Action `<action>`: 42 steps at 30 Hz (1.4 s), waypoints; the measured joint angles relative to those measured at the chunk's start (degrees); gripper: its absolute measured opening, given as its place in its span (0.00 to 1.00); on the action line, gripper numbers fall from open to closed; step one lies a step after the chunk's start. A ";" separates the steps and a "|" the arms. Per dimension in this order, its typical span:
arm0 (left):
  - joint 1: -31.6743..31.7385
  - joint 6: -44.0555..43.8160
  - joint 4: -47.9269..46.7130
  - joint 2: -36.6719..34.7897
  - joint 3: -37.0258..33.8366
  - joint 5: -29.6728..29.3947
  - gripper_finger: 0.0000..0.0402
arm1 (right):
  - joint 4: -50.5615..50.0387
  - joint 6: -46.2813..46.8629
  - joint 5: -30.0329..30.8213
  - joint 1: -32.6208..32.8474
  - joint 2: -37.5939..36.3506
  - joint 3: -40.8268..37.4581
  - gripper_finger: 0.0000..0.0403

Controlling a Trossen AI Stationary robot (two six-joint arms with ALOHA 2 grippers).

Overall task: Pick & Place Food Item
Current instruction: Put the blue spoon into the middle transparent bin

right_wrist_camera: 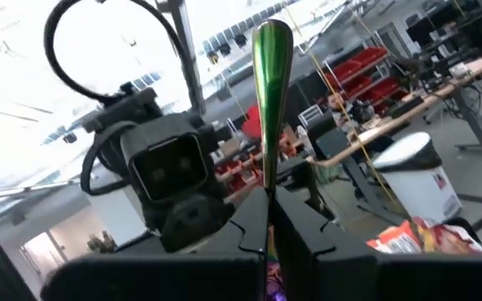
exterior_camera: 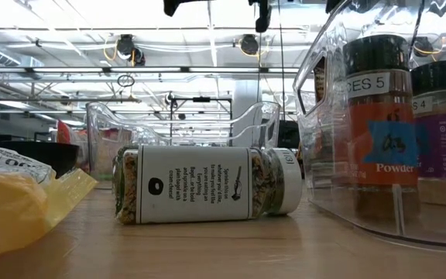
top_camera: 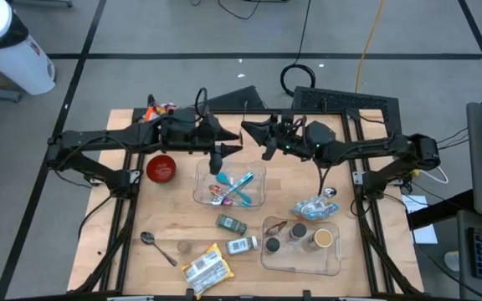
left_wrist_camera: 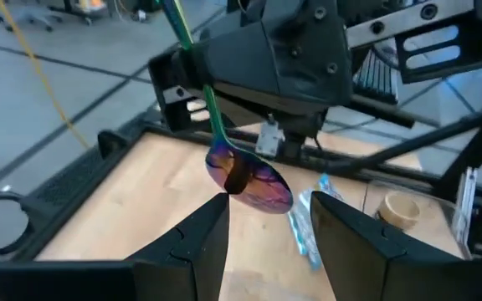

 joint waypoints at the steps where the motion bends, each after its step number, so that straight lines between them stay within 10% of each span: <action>1: -0.10 0.00 0.84 0.02 0.00 -0.25 0.44 | 0.36 0.02 0.03 0.00 -0.04 0.00 0.00; 23: -0.56 -3.51 2.76 2.96 0.02 -6.16 0.43 | 2.31 -0.13 1.40 0.35 1.43 0.01 0.00; 37: -0.37 -4.95 1.80 3.11 0.02 -8.23 0.04 | 1.97 -2.16 1.09 0.40 1.25 0.01 0.00; 42: -0.41 -4.98 1.72 3.08 0.02 -7.92 0.05 | 1.77 -2.13 1.05 0.42 1.25 0.01 0.00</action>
